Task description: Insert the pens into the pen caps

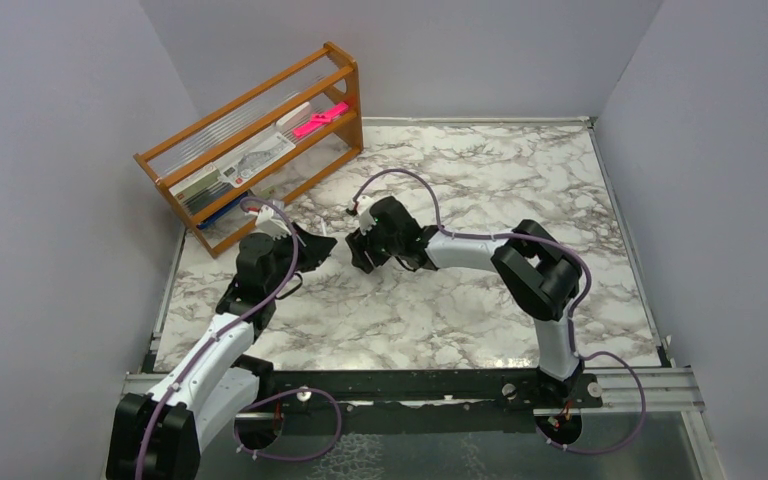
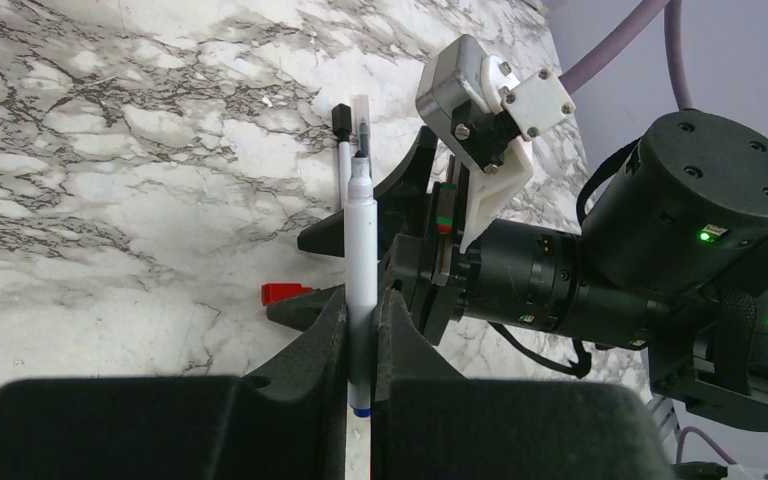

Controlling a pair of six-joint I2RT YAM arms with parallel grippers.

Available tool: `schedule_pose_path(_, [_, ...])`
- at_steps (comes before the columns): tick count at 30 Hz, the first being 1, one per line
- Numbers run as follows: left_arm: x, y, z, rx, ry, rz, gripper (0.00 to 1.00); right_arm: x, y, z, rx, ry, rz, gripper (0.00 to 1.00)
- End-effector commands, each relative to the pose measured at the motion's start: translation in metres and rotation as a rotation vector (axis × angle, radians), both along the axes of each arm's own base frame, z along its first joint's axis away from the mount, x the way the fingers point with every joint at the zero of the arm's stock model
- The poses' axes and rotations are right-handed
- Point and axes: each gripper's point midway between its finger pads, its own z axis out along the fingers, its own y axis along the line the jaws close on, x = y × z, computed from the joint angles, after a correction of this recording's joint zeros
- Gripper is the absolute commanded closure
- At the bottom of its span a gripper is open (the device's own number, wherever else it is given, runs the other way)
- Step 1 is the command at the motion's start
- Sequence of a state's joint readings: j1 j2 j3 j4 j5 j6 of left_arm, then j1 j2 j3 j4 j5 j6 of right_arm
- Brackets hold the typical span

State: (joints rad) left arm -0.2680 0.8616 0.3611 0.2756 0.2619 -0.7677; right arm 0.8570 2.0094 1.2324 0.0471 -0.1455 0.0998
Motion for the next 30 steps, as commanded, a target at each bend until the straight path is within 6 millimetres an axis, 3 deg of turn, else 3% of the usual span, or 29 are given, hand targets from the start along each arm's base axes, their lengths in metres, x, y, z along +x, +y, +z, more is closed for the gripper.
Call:
schedule_pose_path(1, [-0.003,0.001,0.002,-0.009,-0.018,-0.013,1.00,0.002,-0.005,-0.015,-0.084,-0.039,0.007,0.44])
schedule_pose_path(13, [-0.002,0.003,0.003,-0.016,-0.019,-0.009,1.00,-0.011,-0.007,-0.027,-0.122,-0.043,0.030,0.57])
schedule_pose_path(19, [-0.003,0.004,0.003,-0.020,-0.018,-0.012,1.00,-0.014,-0.005,-0.034,-0.128,-0.028,0.028,0.73])
schedule_pose_path(23, [-0.005,0.004,0.003,-0.021,-0.019,-0.013,1.00,-0.013,-0.007,-0.036,-0.136,-0.015,0.000,0.95])
schedule_pose_path(27, [-0.007,0.001,0.005,-0.038,-0.022,-0.032,1.00,-0.010,-0.010,-0.026,-0.109,-0.010,-0.065,0.99])
schedule_pose_path(30, [-0.011,-0.006,0.011,-0.068,-0.041,-0.073,1.00,-0.013,-0.007,0.000,-0.020,-0.007,-0.098,0.99])
